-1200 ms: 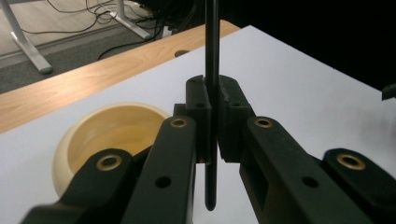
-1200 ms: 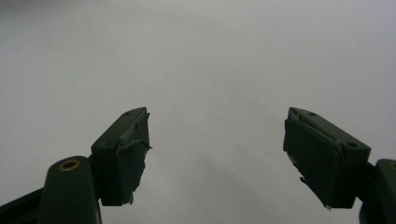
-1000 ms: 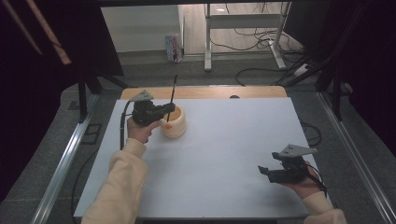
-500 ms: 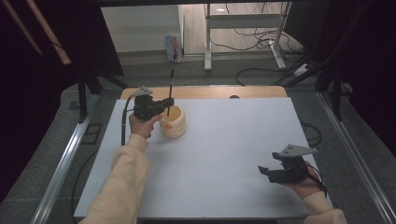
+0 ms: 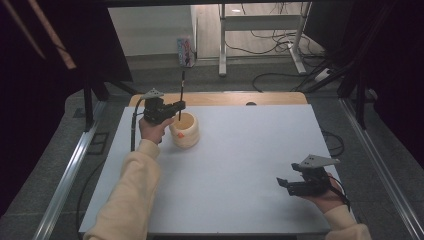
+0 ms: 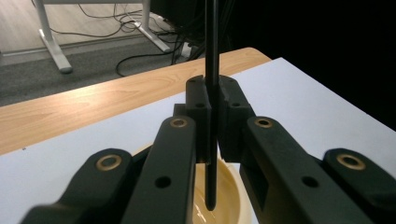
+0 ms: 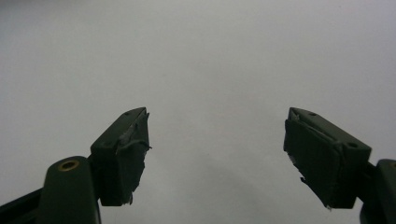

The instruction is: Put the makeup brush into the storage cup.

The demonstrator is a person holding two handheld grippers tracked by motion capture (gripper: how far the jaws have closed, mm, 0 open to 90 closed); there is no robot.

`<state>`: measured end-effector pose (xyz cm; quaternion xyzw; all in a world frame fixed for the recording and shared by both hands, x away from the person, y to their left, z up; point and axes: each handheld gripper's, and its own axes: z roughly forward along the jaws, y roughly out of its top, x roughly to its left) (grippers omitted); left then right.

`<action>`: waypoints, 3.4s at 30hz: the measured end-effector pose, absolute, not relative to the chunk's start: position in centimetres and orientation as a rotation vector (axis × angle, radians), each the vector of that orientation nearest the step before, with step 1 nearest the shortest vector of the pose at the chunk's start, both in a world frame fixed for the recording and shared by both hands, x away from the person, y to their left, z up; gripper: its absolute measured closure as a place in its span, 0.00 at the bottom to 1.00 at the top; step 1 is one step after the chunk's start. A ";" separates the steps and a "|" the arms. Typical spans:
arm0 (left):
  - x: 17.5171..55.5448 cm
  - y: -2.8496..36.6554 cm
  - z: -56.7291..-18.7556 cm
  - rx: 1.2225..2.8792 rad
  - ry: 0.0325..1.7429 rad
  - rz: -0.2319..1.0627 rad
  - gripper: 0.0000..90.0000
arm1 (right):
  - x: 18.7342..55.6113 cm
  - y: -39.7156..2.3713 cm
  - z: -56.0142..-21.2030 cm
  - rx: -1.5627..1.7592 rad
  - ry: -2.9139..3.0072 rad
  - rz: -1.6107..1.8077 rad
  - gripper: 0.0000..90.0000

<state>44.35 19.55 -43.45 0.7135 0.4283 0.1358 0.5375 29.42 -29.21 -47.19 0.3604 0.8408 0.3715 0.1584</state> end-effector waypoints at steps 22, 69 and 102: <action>45.6 19.4 -44.6 1.712 1.044 0.313 0.95 | 29.5 -29.2 -47.4 1.030 2.412 1.052 0.25; 44.3 19.2 -46.3 1.693 1.103 0.345 0.26 | 29.6 -29.1 -47.5 1.020 2.415 1.044 0.25; 37.8 20.4 -42.6 1.827 0.979 0.350 0.10 | 29.4 -29.2 -47.3 1.047 2.394 1.053 0.16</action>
